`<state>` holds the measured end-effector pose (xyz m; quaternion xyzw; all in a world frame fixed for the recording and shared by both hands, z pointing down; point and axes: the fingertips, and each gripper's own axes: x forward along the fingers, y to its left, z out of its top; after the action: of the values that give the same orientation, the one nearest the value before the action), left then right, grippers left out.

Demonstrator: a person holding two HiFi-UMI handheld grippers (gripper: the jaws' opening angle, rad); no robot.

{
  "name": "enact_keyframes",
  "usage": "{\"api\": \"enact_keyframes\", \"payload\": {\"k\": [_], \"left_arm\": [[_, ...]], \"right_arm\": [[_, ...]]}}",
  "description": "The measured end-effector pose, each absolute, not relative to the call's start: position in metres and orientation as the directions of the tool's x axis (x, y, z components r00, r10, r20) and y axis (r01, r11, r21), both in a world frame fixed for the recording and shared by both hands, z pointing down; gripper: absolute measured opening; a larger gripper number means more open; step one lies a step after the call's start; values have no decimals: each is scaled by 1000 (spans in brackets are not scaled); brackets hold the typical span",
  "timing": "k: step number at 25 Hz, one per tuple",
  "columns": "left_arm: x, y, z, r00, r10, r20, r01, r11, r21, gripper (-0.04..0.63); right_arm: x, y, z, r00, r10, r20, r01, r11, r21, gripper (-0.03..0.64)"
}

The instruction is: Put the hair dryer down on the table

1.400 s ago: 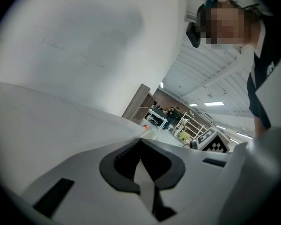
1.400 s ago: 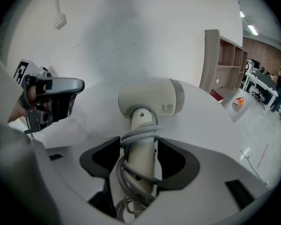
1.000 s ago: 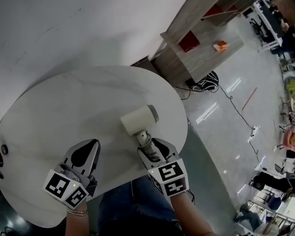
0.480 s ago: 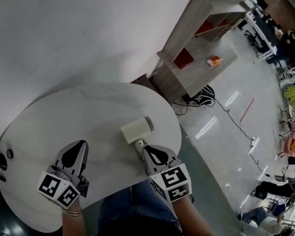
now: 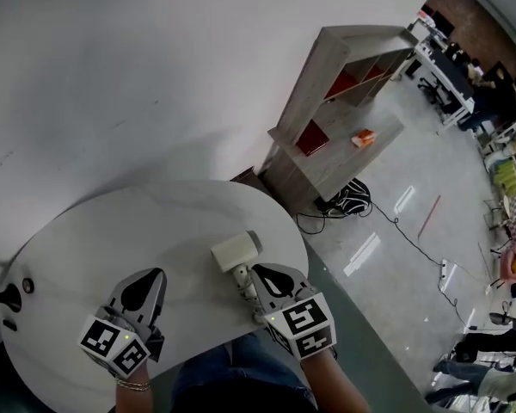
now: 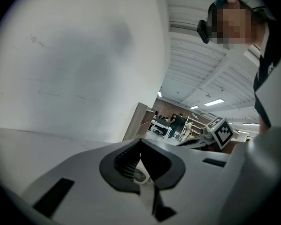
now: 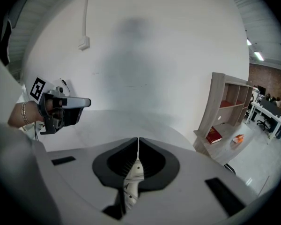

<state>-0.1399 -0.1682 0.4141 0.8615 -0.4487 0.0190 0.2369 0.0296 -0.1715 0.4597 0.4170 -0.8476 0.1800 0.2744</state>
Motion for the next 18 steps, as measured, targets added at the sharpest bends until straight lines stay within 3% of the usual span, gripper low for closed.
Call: {"api": "enact_keyframes", "payload": {"k": [18], "left_arm": [[-137,-170,366,557,-811,177,-814,-492,308,11]], "right_arm": [[28,-197,380,-584,-660,472,-752,660,-7,25]]}}
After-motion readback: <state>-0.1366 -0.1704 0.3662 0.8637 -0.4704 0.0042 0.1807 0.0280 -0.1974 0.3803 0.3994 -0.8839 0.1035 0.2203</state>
